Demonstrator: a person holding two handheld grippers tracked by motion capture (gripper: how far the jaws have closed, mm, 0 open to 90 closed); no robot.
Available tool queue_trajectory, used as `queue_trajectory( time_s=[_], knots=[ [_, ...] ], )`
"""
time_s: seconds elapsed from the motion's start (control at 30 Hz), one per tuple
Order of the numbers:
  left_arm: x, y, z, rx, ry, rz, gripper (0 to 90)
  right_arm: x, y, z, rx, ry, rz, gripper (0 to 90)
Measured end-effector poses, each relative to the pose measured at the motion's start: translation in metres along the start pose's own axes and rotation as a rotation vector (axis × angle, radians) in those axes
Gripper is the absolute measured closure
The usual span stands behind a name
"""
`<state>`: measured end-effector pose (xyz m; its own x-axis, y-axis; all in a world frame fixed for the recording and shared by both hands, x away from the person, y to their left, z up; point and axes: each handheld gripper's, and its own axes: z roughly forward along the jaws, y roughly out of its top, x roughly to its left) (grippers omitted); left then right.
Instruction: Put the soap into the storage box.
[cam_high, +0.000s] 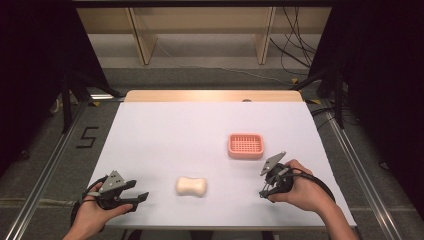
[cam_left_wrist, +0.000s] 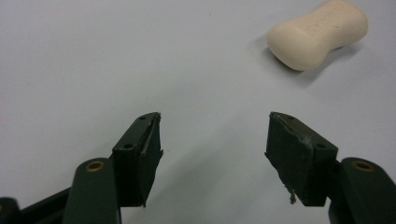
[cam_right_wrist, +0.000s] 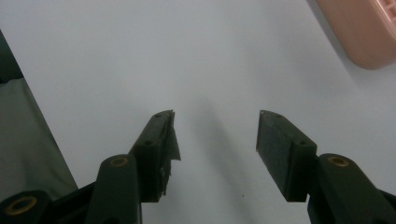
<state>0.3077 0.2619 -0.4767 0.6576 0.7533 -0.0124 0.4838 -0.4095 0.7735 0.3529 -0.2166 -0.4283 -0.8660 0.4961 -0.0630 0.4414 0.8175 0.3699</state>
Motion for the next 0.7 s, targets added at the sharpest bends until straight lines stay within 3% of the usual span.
queue_trajectory(
  time_s=[0.23, 0.27, 0.4, 0.43, 0.5, 0.53, 0.6, 0.67, 0.7],
  knots=[
    [-0.001, 0.000, -0.002, 0.013, -0.015, -0.035, 34.7, 0.006, 0.017, 0.003, 0.018, 0.014, -0.049, 47.1],
    [-0.001, 0.000, -0.002, 0.011, -0.014, -0.034, 34.7, 0.007, 0.019, 0.003, 0.021, 0.016, -0.040, 47.1],
    [-0.002, 0.000, -0.001, -0.009, -0.007, -0.024, 34.7, 0.010, 0.030, 0.006, 0.022, 0.020, -0.078, 47.0],
    [0.001, 0.001, -0.001, -0.002, 0.001, 0.018, 34.6, 0.011, 0.033, 0.006, 0.025, 0.025, -0.087, 47.0],
    [0.000, 0.001, -0.002, -0.007, -0.003, 0.003, 34.6, 0.013, 0.038, 0.007, 0.026, 0.026, -0.086, 46.9],
    [-0.002, 0.000, -0.002, -0.004, -0.012, -0.028, 34.6, 0.014, 0.040, 0.007, 0.025, 0.031, -0.097, 47.0],
    [0.000, 0.001, -0.003, 0.004, -0.011, 0.006, 34.6, 0.015, 0.044, 0.008, 0.027, 0.037, -0.110, 47.0],
    [-0.002, 0.001, -0.003, -0.019, -0.002, -0.028, 34.6, 0.016, 0.047, 0.009, 0.030, 0.041, -0.122, 46.9],
    [-0.001, 0.001, -0.004, -0.005, -0.004, -0.010, 34.6, 0.016, 0.049, 0.011, 0.030, 0.043, -0.131, 46.9]
  ],
)
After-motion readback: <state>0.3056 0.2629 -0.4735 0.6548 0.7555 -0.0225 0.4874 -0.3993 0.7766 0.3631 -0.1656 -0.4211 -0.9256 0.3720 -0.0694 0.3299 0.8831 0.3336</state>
